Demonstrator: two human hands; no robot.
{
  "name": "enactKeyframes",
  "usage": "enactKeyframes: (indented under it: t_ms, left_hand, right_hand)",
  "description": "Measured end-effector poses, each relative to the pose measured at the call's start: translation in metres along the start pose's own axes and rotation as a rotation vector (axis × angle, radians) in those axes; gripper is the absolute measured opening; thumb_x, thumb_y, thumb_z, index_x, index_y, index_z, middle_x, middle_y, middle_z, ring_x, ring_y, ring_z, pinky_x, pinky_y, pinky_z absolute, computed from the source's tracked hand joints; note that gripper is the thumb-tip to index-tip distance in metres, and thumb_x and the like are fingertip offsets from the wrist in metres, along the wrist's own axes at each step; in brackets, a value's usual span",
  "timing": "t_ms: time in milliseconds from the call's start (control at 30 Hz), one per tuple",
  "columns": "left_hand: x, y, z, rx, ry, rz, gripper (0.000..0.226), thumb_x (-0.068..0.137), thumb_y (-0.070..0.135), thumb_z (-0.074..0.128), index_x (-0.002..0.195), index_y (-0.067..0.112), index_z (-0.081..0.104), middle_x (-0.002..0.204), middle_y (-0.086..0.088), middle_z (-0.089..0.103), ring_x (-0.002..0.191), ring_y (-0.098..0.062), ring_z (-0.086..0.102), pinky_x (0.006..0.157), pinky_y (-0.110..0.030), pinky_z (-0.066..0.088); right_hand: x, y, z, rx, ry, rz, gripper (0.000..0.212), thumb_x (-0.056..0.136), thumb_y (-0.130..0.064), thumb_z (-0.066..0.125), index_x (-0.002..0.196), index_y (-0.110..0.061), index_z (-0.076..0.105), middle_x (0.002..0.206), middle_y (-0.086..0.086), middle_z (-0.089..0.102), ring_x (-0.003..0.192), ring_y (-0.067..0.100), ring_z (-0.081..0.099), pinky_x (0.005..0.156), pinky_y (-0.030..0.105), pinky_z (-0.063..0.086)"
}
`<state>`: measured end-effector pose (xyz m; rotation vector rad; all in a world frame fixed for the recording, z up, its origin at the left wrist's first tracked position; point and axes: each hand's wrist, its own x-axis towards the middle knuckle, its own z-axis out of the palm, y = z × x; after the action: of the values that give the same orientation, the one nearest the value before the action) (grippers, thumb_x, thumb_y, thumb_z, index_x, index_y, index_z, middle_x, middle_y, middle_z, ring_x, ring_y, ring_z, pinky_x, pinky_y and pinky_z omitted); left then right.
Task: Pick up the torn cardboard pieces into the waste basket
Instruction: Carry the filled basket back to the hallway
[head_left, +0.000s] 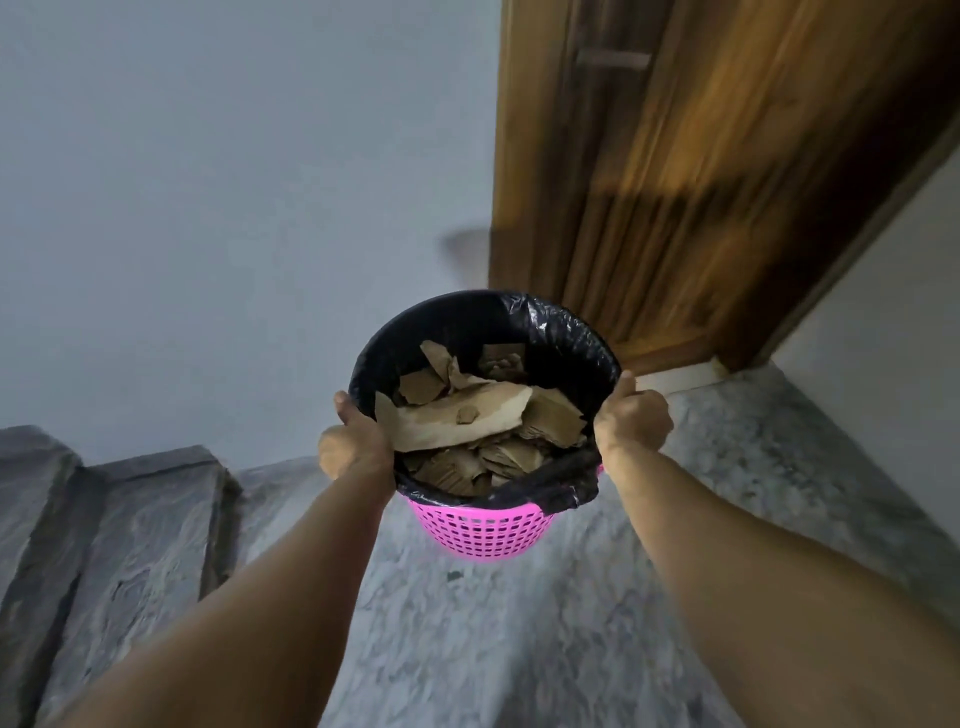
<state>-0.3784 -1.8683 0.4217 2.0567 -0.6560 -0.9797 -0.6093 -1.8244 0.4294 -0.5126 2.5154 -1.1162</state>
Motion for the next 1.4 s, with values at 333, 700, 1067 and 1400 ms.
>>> enactKeyframes:
  t_ms: [333,700,1067,1400]
  left_hand:
    - [-0.168,-0.014,0.072,0.073,-0.189,0.098,0.077,0.093,0.065,0.034,0.117,-0.003,0.061,0.11,-0.024,0.065,0.1,-0.042,0.062,0.081,-0.044,0.049]
    - [-0.286,-0.042,0.117,0.112,-0.422,0.211,0.076,0.081,0.067,0.056,0.118,0.0,0.059,0.113,-0.022,0.065,0.105,-0.04,0.062,0.09,-0.049,0.052]
    - [-0.351,-0.065,0.132,0.259,-0.705,0.378,0.066,0.092,0.056,0.05,0.1,-0.008,0.065,0.097,-0.022,0.065,0.092,-0.038,0.062,0.071,-0.037,0.044]
    - [-0.409,-0.094,0.141,0.437,-0.926,0.535,0.064,0.093,0.059,0.044,0.106,-0.002,0.06,0.099,-0.016,0.062,0.089,-0.034,0.058,0.07,-0.036,0.042]
  right_hand:
    - [0.062,0.104,-0.167,0.072,0.133,0.132,0.066,0.104,-0.045,0.032,0.113,0.012,0.063,0.117,0.03,0.064,0.111,0.041,0.061,0.091,0.04,0.047]
    - [0.062,0.209,-0.289,0.242,0.306,0.258,0.054,0.096,-0.052,0.051,0.084,-0.002,0.067,0.081,0.011,0.064,0.069,0.026,0.059,0.059,0.026,0.043]
    - [0.009,0.275,-0.359,0.196,0.552,0.399,0.053,0.097,-0.048,0.051,0.06,-0.009,0.054,0.057,0.004,0.049,0.052,0.018,0.046,0.042,0.025,0.026]
    - [-0.055,0.321,-0.408,0.11,0.769,0.557,0.055,0.099,-0.046,0.047,0.069,-0.001,0.054,0.055,0.003,0.041,0.06,0.02,0.044,0.058,0.028,0.03]
